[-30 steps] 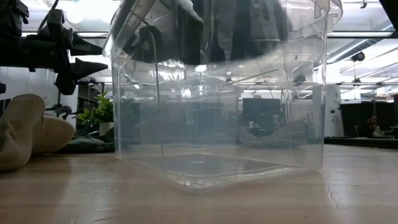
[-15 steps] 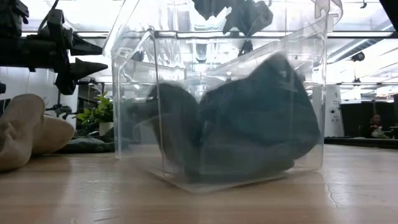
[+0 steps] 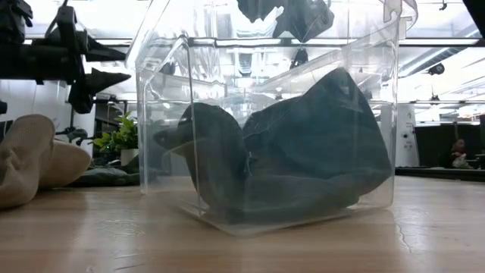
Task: Pick & Place hat
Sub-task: Put the left brown cap into the top transparent bin
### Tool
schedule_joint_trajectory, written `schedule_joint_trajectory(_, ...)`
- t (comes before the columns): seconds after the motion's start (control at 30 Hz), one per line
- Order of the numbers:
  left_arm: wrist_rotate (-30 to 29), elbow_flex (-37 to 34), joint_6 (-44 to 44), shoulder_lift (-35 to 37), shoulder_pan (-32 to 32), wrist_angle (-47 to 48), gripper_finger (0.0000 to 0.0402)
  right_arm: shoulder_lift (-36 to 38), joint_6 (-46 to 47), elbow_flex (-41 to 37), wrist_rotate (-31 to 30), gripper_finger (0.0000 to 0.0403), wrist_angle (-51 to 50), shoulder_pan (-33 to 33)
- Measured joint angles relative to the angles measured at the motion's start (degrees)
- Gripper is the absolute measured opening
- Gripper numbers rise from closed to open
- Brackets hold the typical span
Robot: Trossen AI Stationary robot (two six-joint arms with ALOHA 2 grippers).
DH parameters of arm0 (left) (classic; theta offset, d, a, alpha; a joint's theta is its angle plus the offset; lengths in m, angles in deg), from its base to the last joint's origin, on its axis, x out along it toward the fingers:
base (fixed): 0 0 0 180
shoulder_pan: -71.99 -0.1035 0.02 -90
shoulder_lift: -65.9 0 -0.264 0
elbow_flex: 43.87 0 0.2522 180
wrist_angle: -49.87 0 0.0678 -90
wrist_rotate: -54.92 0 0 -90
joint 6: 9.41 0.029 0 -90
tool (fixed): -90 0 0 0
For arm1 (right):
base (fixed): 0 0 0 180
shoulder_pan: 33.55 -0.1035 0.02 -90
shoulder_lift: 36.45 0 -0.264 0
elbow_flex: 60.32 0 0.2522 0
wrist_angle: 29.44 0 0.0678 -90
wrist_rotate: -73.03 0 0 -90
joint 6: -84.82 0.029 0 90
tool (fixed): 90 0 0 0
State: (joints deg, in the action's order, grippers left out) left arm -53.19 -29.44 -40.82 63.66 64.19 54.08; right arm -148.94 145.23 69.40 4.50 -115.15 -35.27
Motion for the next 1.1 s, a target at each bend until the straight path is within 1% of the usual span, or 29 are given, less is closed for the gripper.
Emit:
schedule_joint_trajectory(0.2,0.01,0.00,-1.17,0.02,0.01,-4.65,0.0193,2.68,-0.92,0.00,-0.98,0.0224,-3.48,-0.02)
schedule_joint_trajectory(0.33,0.06,0.00,-4.94,0.00,0.00,-5.80,0.0193,4.26,-1.23,0.00,-3.24,0.0224,-6.03,-0.02)
schedule_joint_trajectory(0.43,0.11,0.00,-6.87,0.02,0.00,-5.97,0.0193,5.42,-2.57,0.00,-3.60,0.0224,-7.92,-0.11)
schedule_joint_trajectory(0.7,0.44,0.00,-7.54,0.01,-0.01,-5.92,0.0193,6.28,-12.00,0.00,-3.67,0.0224,-16.39,-2.30)
schedule_joint_trajectory(0.8,0.03,0.00,-8.38,0.00,0.01,-6.05,0.0193,6.30,-13.32,-0.11,-4.98,0.0224,-17.91,-2.63)
schedule_joint_trajectory(0.87,-1.14,0.00,-11.59,0.00,-0.02,-6.54,0.0193,6.30,-13.58,-0.22,-5.86,0.0224,-18.08,-2.67)
schedule_joint_trajectory(0.97,-1.82,0.02,-21.97,0.00,-0.02,-9.58,0.0193,6.30,-13.65,-0.22,-6.64,0.0224,-18.06,-2.64)
schedule_joint_trajectory(1.1,-2.35,0.14,-30.69,-0.02,-0.02,-9.19,0.0193,6.30,-13.66,-0.29,-6.68,0.0224,-18.07,-2.67)
